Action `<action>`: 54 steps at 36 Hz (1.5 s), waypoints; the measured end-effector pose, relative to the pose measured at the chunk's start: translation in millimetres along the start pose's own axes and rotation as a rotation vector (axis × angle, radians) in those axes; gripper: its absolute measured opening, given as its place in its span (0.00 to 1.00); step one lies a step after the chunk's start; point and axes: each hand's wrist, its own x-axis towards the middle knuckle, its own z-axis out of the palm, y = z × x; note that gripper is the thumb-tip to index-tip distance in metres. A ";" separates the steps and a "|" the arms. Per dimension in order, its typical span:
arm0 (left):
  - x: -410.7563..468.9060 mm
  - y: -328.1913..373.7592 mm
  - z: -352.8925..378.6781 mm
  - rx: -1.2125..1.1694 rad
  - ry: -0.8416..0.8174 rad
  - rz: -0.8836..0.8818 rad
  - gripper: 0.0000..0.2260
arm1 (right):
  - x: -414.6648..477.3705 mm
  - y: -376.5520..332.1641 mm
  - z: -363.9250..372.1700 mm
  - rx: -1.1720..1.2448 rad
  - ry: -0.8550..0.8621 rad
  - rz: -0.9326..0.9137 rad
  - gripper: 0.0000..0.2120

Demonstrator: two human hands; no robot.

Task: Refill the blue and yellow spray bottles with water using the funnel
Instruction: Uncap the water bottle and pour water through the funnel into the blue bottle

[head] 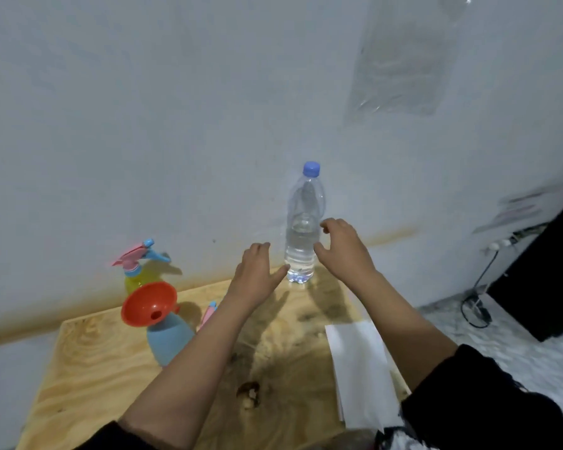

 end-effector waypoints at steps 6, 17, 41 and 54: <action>68.0 50.2 -10.8 0.023 0.051 0.054 0.26 | 56.6 -0.7 -36.7 0.025 0.081 -0.059 0.21; 127.2 60.9 16.3 -0.137 0.090 0.014 0.33 | 129.2 -8.4 -33.6 0.092 0.048 -0.184 0.18; 61.8 46.7 23.4 -0.569 0.128 -0.005 0.41 | 78.4 -20.9 -24.1 0.232 0.110 -0.240 0.11; -52.7 34.4 -0.5 -0.594 0.087 -0.004 0.45 | -28.5 -53.9 -30.9 0.237 0.099 -0.187 0.11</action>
